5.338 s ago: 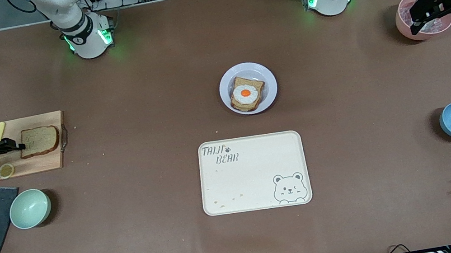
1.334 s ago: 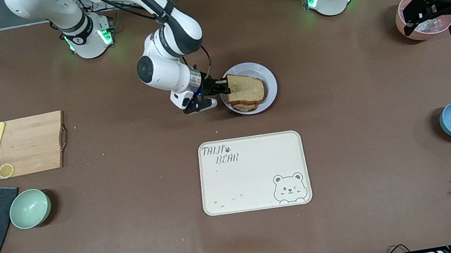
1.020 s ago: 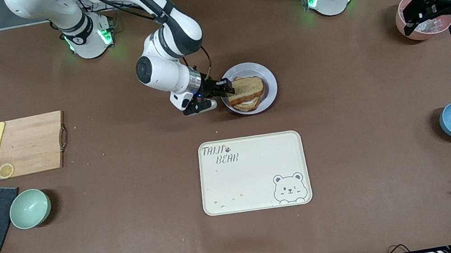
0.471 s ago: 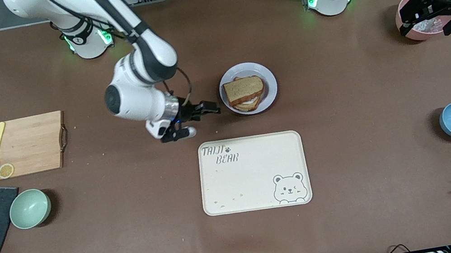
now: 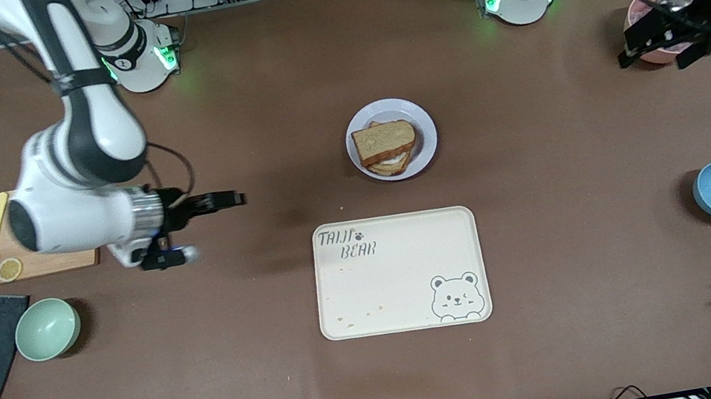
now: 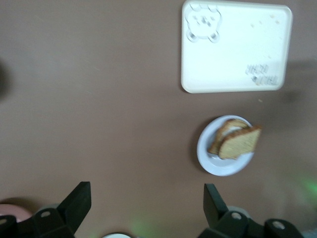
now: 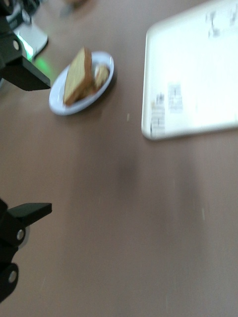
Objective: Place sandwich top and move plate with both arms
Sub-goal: 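Withdraw the right gripper while the left gripper reaches toward the plate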
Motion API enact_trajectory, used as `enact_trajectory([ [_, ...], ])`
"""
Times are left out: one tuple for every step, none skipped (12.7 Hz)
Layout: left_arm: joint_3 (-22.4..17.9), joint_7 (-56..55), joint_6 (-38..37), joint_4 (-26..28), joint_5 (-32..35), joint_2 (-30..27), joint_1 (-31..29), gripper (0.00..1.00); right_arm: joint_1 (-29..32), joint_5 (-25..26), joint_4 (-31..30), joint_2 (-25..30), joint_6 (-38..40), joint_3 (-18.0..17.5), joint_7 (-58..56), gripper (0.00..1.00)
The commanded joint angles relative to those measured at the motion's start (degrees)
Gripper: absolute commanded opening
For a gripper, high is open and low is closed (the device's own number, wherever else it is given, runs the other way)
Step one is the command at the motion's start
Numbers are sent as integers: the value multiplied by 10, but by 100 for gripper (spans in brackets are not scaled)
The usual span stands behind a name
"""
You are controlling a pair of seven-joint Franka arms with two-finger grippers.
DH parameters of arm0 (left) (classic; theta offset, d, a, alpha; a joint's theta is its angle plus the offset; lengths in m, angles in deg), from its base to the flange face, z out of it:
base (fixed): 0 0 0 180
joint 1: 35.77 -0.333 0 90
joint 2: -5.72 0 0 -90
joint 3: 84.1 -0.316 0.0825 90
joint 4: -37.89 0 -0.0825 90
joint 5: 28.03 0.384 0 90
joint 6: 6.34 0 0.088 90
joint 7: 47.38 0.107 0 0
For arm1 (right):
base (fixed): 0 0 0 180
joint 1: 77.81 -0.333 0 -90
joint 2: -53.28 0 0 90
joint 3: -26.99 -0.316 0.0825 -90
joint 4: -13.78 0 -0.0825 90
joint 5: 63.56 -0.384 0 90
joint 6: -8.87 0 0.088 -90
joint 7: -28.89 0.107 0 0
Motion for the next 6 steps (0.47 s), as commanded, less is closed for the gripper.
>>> enact_trajectory([
  [1,15,-1,-10,-49,83,-3,100,43,53,31,-9,43,18,-19,100],
  [3,41,5,-10,-51,105,-2,100,65,64,31,-9,44,19,-76,100],
  [3,73,15,-8,-69,126,-4,100,81,76,32,-10,42,20,-120,100],
  [2,104,17,-6,-88,145,-5,100,108,92,37,-10,38,19,-141,100],
  [2,132,17,-4,-98,160,-11,100,123,116,51,-10,39,19,-158,100],
  [3,175,20,8,-127,176,-21,100,138,137,64,-9,41,19,-180,100],
])
